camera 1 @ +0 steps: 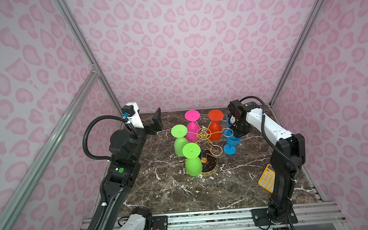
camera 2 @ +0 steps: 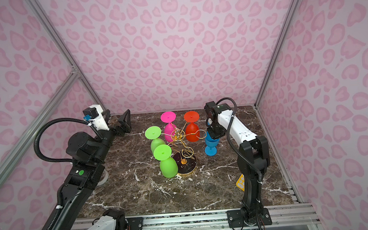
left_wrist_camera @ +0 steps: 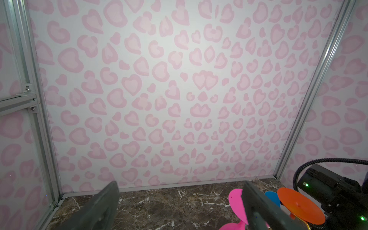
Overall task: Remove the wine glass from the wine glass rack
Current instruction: 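Open the right gripper and lift it away from the placed glass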
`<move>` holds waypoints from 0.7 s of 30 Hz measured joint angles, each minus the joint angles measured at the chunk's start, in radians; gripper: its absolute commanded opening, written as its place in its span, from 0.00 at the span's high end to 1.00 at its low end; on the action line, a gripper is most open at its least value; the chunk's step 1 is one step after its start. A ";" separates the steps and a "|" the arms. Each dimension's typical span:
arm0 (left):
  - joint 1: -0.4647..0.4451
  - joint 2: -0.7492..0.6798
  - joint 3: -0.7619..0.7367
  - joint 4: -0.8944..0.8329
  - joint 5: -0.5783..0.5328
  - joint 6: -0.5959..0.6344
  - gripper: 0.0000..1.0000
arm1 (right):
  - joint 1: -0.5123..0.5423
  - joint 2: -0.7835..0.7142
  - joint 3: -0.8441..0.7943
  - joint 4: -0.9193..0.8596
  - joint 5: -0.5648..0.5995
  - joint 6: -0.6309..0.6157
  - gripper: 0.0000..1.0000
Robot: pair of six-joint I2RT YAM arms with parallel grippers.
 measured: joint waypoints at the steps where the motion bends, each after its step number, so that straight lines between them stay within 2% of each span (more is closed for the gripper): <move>1: 0.000 0.001 0.000 0.000 0.000 0.000 0.03 | 0.000 -0.004 0.003 0.001 -0.001 0.000 0.74; 8: 0.001 0.008 0.000 0.000 -0.028 -0.005 0.02 | -0.013 -0.072 0.053 -0.005 -0.026 0.000 0.66; 13: 0.002 0.012 0.018 -0.034 -0.055 -0.075 0.01 | -0.040 -0.179 0.058 0.004 -0.055 0.002 0.60; 17: 0.004 -0.027 0.025 -0.087 -0.013 -0.177 0.05 | -0.074 -0.326 -0.012 0.073 -0.076 0.018 0.50; 21: 0.004 -0.092 0.041 -0.207 0.062 -0.295 0.11 | -0.082 -0.505 -0.154 0.223 -0.082 0.045 0.37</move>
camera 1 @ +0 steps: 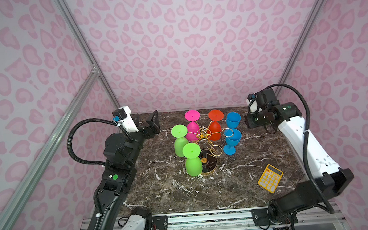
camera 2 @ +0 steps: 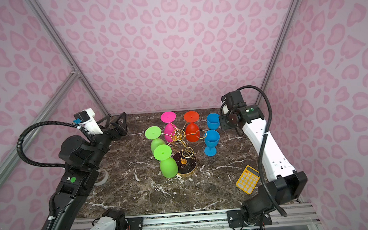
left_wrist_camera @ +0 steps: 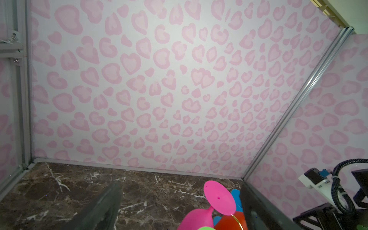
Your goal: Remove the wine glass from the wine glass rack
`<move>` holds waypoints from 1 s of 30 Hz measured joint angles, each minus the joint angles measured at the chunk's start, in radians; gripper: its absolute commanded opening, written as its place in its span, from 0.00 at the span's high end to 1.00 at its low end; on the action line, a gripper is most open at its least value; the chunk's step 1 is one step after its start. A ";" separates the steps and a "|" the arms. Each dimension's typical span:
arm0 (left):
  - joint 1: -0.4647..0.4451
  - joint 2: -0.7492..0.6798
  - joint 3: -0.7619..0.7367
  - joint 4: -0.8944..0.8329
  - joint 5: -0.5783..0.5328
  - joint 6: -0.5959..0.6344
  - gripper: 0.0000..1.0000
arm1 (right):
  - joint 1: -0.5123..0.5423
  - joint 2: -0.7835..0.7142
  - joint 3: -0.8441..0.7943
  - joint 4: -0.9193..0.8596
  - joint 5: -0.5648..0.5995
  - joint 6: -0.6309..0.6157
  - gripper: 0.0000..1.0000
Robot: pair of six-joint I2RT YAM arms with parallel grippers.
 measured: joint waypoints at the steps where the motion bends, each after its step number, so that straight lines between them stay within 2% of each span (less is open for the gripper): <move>1: 0.000 -0.019 0.003 -0.042 0.024 -0.026 0.13 | 0.000 -0.044 -0.035 0.044 -0.005 0.011 0.33; 6: 0.000 -0.108 0.003 -0.268 0.155 -0.151 0.17 | -0.006 -0.173 -0.140 0.245 -0.015 0.044 0.16; 12: 0.001 -0.189 -0.064 -0.428 0.338 -0.312 0.30 | -0.006 -0.227 -0.227 0.411 -0.058 0.071 0.11; 19: 0.001 -0.192 -0.168 -0.439 0.558 -0.468 0.50 | -0.006 -0.264 -0.288 0.504 -0.130 0.102 0.10; 30: 0.000 -0.127 -0.189 -0.380 0.732 -0.546 0.52 | -0.005 -0.297 -0.330 0.539 -0.200 0.133 0.08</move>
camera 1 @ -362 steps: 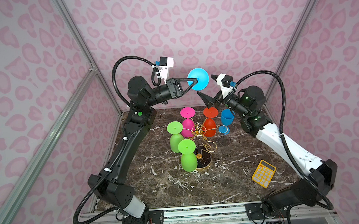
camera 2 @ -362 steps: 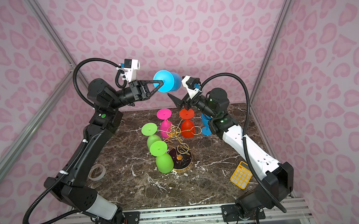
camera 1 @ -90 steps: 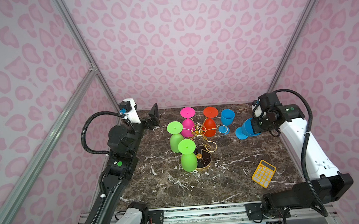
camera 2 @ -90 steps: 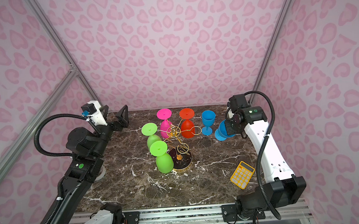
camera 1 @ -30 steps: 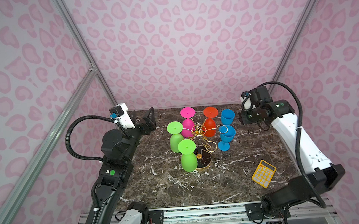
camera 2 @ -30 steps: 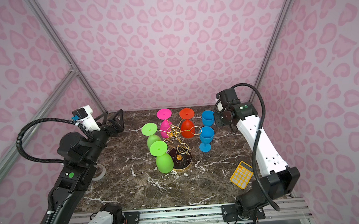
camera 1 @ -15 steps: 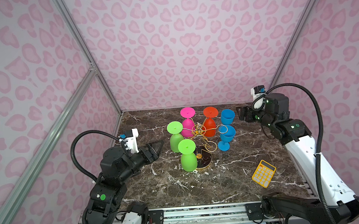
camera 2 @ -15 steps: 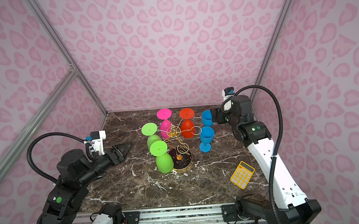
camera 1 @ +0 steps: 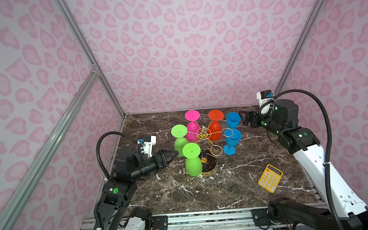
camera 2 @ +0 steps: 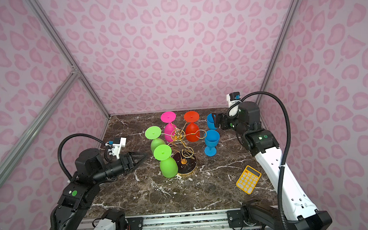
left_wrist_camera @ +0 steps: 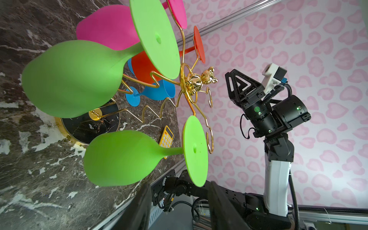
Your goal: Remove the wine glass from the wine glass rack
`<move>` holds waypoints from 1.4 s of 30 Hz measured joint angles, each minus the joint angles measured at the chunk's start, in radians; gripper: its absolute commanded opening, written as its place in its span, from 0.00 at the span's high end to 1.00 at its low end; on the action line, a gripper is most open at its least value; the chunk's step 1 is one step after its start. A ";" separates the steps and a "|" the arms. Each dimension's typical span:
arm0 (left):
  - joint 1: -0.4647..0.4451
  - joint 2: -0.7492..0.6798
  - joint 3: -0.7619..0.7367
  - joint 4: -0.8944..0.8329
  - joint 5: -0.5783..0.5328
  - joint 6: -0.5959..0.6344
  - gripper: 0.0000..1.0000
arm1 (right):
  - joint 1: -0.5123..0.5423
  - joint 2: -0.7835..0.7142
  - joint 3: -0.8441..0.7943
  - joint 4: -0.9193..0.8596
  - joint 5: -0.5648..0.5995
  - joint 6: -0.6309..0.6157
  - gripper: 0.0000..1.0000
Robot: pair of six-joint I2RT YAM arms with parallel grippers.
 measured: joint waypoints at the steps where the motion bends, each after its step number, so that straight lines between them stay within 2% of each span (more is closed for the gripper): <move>1: 0.000 0.006 0.000 0.009 0.012 0.000 0.53 | 0.000 -0.003 0.000 0.004 -0.001 0.006 0.08; 7: -0.006 0.055 0.000 0.054 0.050 -0.019 0.59 | 0.002 -0.006 0.000 0.010 -0.009 0.008 0.08; 20: -0.067 0.105 0.002 0.087 0.066 -0.025 0.63 | 0.003 -0.027 -0.016 0.010 -0.011 0.008 0.07; 22: -0.078 0.109 0.002 0.090 0.065 -0.027 0.69 | 0.003 -0.026 -0.016 0.010 -0.013 0.008 0.07; 42: -0.105 0.126 0.002 0.116 0.033 -0.042 0.84 | 0.002 -0.017 -0.019 0.010 -0.035 0.015 0.06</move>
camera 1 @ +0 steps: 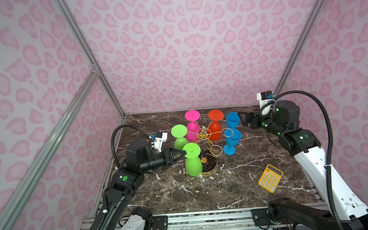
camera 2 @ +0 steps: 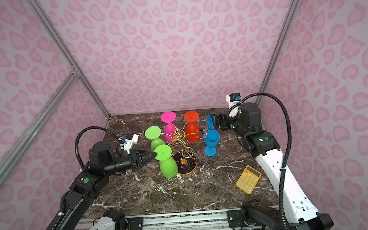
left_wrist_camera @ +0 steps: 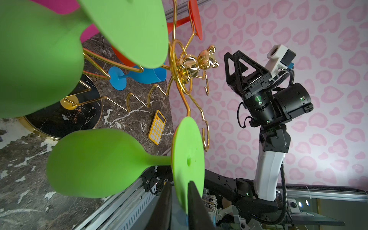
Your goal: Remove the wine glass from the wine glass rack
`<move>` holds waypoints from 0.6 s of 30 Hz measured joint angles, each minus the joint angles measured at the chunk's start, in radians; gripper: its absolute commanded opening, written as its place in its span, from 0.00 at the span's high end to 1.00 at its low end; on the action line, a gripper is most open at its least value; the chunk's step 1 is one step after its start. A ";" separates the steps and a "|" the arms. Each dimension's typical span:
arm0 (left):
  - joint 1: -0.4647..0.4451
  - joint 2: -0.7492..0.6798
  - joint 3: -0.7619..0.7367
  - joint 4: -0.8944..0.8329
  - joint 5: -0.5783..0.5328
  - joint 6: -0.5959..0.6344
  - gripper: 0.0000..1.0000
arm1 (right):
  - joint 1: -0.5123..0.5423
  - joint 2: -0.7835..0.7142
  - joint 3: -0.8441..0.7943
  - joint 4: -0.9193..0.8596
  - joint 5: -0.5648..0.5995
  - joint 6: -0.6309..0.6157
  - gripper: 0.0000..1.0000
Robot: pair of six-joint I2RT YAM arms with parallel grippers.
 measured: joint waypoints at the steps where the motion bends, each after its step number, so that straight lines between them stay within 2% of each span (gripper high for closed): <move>1: 0.000 -0.002 -0.002 0.005 -0.001 -0.001 0.85 | 0.000 0.000 0.000 0.000 0.000 0.000 0.06; 18: -0.006 -0.040 -0.044 0.084 -0.045 -0.062 0.93 | 0.000 -0.009 -0.012 0.000 0.000 0.000 0.06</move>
